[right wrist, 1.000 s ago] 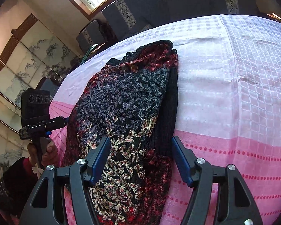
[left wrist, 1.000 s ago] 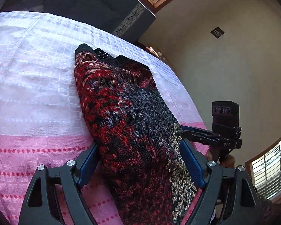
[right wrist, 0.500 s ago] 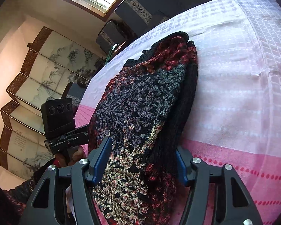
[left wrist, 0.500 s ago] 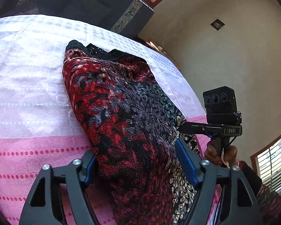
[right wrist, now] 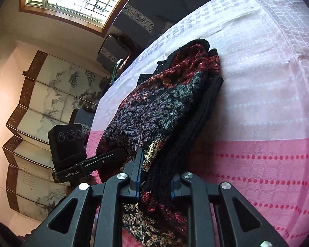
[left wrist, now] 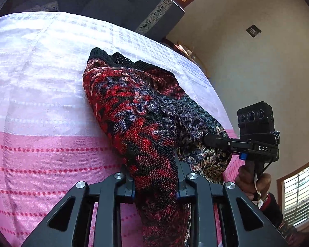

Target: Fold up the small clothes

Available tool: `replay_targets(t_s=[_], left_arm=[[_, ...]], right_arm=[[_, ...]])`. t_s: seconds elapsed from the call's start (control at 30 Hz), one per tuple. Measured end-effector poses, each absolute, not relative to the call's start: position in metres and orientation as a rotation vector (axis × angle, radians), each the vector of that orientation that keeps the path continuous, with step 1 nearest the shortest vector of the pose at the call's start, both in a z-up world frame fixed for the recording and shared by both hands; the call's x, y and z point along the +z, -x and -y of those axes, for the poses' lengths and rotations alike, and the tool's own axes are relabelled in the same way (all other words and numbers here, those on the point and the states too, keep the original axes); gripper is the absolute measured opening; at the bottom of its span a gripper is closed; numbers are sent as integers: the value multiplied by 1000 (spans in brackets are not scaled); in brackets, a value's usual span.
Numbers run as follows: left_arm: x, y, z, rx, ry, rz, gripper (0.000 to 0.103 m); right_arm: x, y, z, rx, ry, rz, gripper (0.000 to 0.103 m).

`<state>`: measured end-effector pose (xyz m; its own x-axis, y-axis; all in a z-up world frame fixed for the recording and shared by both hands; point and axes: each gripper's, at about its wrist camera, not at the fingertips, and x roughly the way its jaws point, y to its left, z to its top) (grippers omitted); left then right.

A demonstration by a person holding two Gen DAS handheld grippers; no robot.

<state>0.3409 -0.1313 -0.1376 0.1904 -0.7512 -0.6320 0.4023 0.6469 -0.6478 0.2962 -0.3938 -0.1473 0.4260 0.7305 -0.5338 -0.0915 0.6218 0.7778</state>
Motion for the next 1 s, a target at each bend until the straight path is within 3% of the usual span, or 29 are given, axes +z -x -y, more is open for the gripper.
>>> replay_targets(t_s=[0.4,1.0], left_arm=[[-105,-296,60,-787,381,-1097,26],[-84,-219,-31,-749,459,-1187,26]], right_arm=[[-110,-274,337,664,-765,-986,16],[-112,-222,259,774,-955,-1107,15]])
